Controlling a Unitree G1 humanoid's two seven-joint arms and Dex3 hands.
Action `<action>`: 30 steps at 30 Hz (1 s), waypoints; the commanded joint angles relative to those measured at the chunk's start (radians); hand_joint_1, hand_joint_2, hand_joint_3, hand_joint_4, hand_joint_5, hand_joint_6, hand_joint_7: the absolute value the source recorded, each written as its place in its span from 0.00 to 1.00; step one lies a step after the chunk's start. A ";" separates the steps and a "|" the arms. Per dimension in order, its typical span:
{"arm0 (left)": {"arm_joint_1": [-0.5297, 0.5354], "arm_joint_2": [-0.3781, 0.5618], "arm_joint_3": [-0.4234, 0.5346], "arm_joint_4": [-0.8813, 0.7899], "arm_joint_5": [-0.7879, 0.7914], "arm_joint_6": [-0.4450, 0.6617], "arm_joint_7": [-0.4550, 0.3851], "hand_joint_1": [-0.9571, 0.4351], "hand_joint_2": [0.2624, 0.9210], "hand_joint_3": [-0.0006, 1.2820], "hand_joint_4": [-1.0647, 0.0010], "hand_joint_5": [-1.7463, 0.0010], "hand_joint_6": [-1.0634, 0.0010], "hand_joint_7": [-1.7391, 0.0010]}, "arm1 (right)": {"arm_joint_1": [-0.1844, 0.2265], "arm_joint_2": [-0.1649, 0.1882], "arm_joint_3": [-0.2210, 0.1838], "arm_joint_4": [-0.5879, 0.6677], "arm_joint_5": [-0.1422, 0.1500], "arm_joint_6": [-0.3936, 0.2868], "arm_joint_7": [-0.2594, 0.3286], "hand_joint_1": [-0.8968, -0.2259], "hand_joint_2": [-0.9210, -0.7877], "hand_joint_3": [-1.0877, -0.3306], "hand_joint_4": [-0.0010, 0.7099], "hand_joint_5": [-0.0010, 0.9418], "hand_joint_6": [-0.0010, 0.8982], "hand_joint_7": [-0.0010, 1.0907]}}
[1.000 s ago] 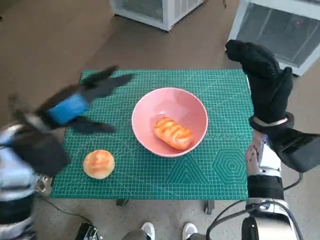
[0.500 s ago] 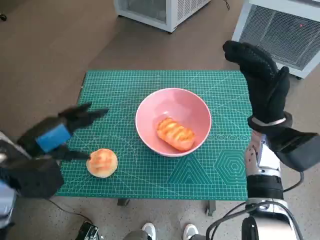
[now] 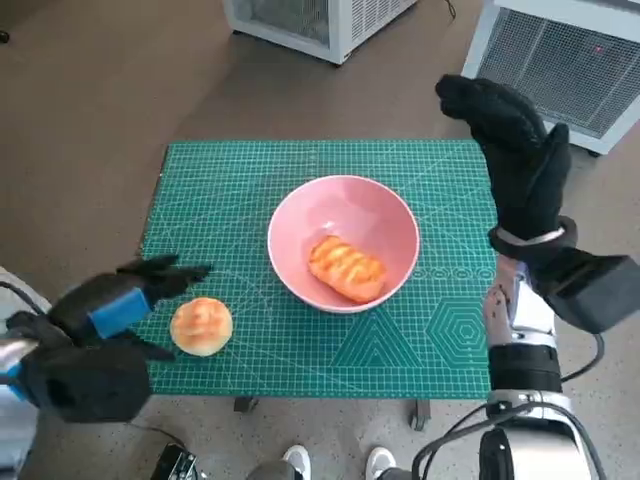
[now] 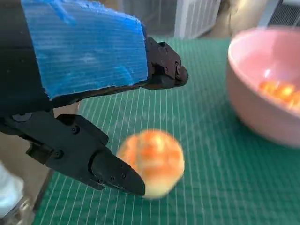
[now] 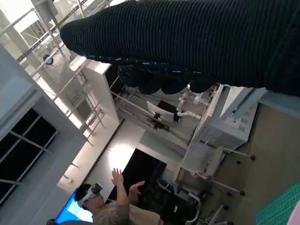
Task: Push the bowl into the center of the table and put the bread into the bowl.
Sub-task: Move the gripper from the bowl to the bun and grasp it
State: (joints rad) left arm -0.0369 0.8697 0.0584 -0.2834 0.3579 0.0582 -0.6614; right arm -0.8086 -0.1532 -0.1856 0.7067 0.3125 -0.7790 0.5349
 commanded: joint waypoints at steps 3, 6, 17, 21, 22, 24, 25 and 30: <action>-0.005 -0.003 -0.062 0.033 0.044 0.025 -0.004 0.53 0.70 0.00 0.83 1.00 0.69 1.00 | -0.003 0.003 0.005 0.015 0.004 0.020 0.016 0.37 0.00 0.50 0.28 0.00 0.28 0.10; -0.014 -0.011 -0.084 0.052 0.065 0.026 0.008 0.55 0.70 0.00 0.83 1.00 0.69 1.00 | -0.005 0.001 0.004 0.014 0.005 0.023 0.020 0.37 0.00 0.50 0.28 0.00 0.28 0.10; -0.064 -0.092 -0.168 0.245 0.125 -0.070 0.154 0.60 0.69 0.00 0.83 1.00 0.68 0.99 | -0.015 0.000 -0.001 0.022 0.013 0.030 0.039 0.35 0.00 0.50 0.28 0.00 0.28 0.11; -0.087 -0.123 -0.193 0.340 0.148 -0.131 0.240 0.66 0.72 0.01 0.78 0.99 0.64 0.99 | -0.016 0.001 -0.002 0.018 0.014 0.034 0.044 0.35 0.00 0.50 0.28 0.00 0.29 0.11; -0.091 -0.128 -0.197 0.358 0.153 -0.144 0.258 0.67 0.73 0.01 0.76 0.99 0.63 0.99 | -0.016 0.001 -0.002 0.017 0.015 0.035 0.045 0.35 0.00 0.49 0.28 0.00 0.29 0.11; -0.102 -0.137 -0.208 0.394 0.168 -0.170 0.296 0.71 0.78 0.02 0.70 0.98 0.58 0.98 | -0.015 0.001 -0.002 0.016 0.016 0.036 0.047 0.35 0.00 0.49 0.28 0.00 0.29 0.12; -0.108 -0.141 -0.213 0.415 0.180 -0.185 0.322 0.72 0.80 0.02 0.67 0.99 0.56 0.98 | -0.014 0.001 -0.002 0.014 0.017 0.037 0.048 0.35 0.00 0.49 0.28 0.00 0.29 0.12; -0.141 -0.149 -0.238 0.501 0.233 -0.255 0.431 0.75 0.89 0.02 0.45 0.97 0.35 0.95 | -0.015 0.002 -0.003 0.013 0.018 0.039 0.051 0.35 0.00 0.49 0.28 0.00 0.29 0.12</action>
State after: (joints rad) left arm -0.1622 0.7324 -0.1566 0.1590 0.5516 -0.1619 -0.2877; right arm -0.8252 -0.1525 -0.1897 0.7130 0.3203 -0.7532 0.5758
